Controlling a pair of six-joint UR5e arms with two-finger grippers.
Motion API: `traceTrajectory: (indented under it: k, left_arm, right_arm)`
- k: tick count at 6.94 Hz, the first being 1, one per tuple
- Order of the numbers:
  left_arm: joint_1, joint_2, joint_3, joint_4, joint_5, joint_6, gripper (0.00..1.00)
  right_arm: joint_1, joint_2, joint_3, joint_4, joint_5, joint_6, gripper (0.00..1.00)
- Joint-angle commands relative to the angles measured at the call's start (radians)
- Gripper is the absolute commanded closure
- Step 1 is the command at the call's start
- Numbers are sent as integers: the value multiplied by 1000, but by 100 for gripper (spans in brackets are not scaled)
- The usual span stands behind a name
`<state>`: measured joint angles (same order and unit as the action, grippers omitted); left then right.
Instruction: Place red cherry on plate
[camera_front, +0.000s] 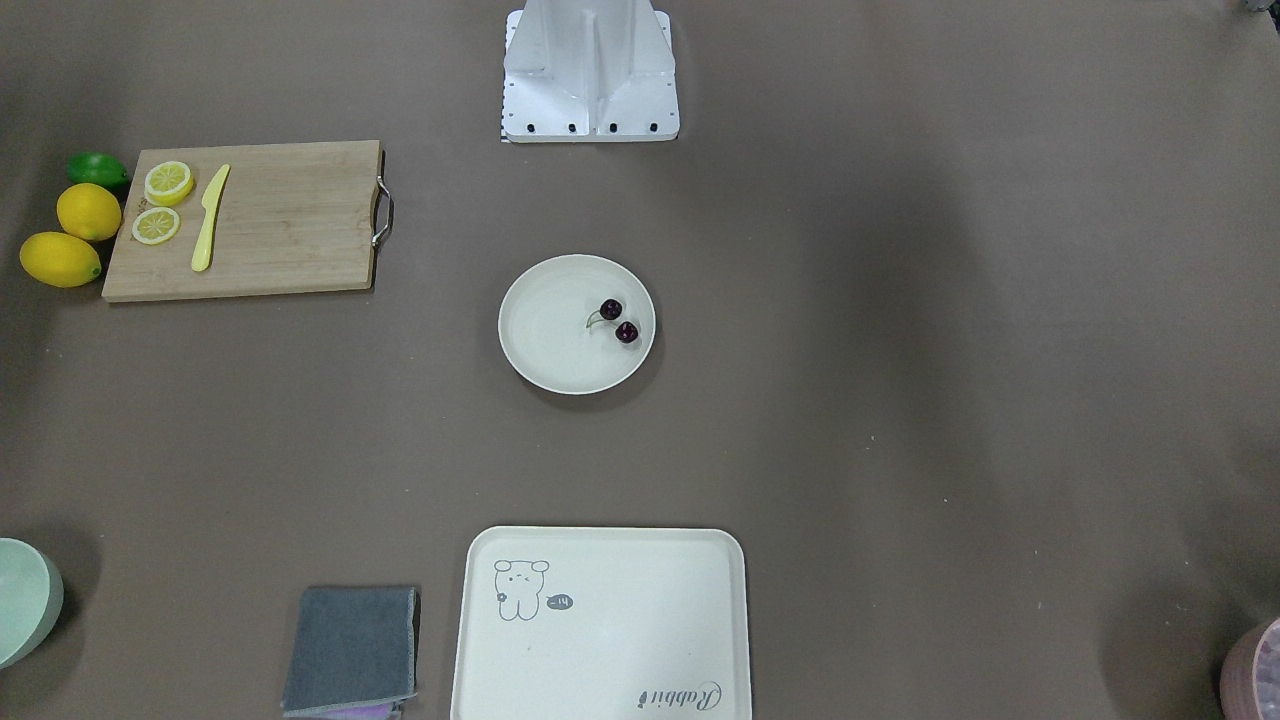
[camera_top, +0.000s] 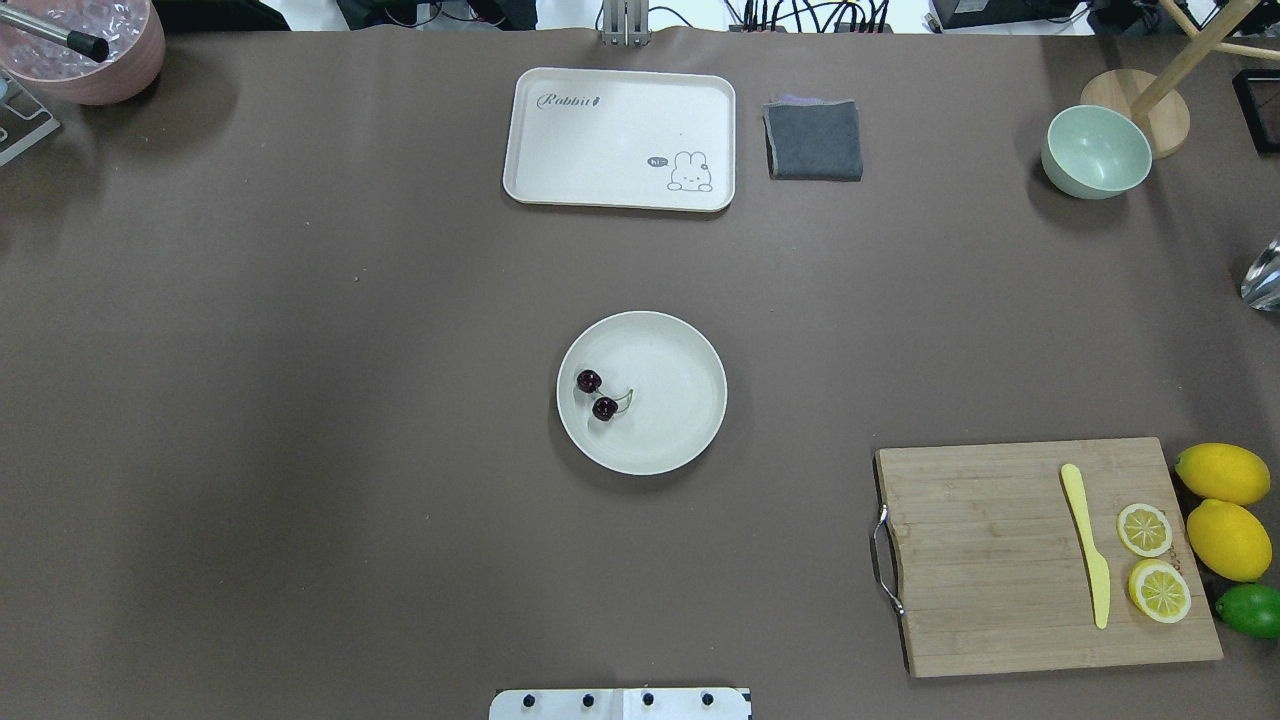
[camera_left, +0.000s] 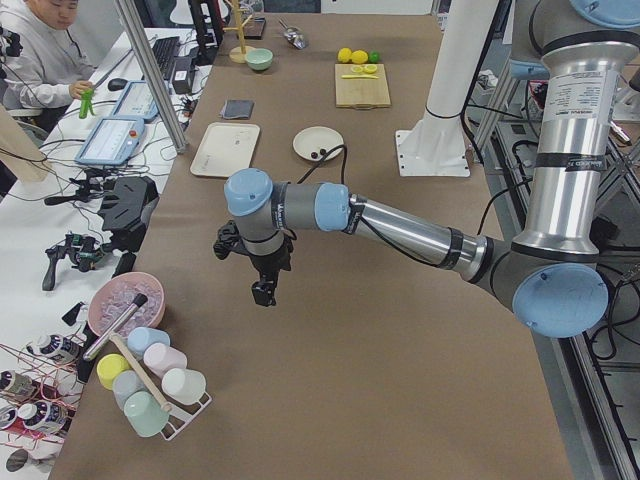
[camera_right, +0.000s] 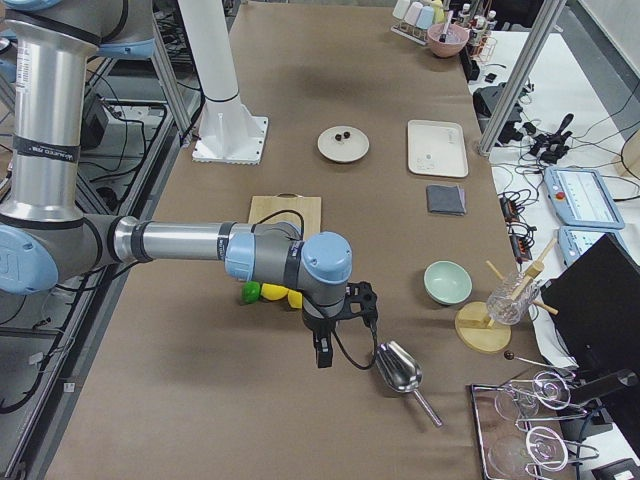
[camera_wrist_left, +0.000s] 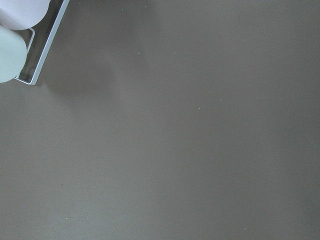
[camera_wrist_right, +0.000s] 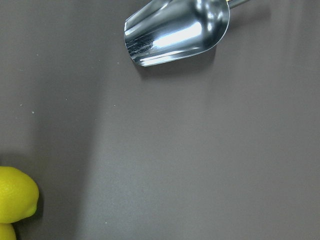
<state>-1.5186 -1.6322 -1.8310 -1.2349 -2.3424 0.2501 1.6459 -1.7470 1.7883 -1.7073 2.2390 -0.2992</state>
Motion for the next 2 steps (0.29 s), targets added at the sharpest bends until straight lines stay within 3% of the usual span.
traceTrajectory:
  k: [1,2]
  left_arm:
    - [0,0,-1,0,0,0,2]
    - [0,0,-1,0,0,-2,2]
  right_arm:
    - [0,1,0,0,-1,0,0]
    - [0,3,2,0,-1,0,0]
